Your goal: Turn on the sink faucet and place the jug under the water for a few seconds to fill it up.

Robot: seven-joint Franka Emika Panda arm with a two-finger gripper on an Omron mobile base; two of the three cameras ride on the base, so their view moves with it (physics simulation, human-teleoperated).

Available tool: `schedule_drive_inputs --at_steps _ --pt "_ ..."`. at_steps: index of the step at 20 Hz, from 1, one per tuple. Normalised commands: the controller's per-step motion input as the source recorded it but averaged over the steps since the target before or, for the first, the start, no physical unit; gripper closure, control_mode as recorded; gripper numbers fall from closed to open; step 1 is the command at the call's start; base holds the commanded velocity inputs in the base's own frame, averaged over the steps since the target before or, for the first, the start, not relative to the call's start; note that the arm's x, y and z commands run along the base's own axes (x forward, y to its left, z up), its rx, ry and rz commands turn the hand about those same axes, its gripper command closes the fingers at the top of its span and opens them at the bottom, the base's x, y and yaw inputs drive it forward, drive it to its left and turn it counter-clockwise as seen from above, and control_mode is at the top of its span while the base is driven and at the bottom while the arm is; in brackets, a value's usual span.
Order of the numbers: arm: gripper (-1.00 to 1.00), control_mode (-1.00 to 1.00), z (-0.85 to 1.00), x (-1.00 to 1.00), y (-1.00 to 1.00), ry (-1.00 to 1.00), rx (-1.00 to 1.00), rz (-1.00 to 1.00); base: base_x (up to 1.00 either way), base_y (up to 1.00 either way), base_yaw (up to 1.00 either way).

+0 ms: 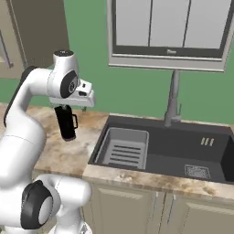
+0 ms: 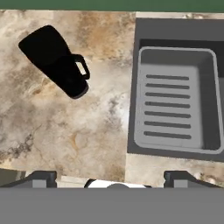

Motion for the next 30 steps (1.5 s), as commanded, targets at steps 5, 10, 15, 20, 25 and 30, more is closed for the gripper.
schedule_drive_inputs --at_steps 5,10,15,20,25,30 --pt "-1.0 1.0 0.0 0.0 0.0 0.0 0.0 0.0 0.0 -1.0 0.0" --pt "-1.0 1.0 0.0 0.0 0.0 0.0 0.0 0.0 0.0 -0.82 0.0" --pt "-1.0 1.0 0.0 0.0 0.0 0.0 0.0 0.0 0.03 -0.17 0.0" --pt "-1.0 1.0 0.0 0.0 0.0 0.0 0.0 0.0 0.18 -0.11 0.03" --pt "-1.0 1.0 0.0 0.0 0.0 0.0 0.0 0.0 0.2 -0.26 0.01" --pt "-1.0 1.0 0.0 0.0 0.0 0.0 0.0 0.0 0.17 -0.44 0.0"
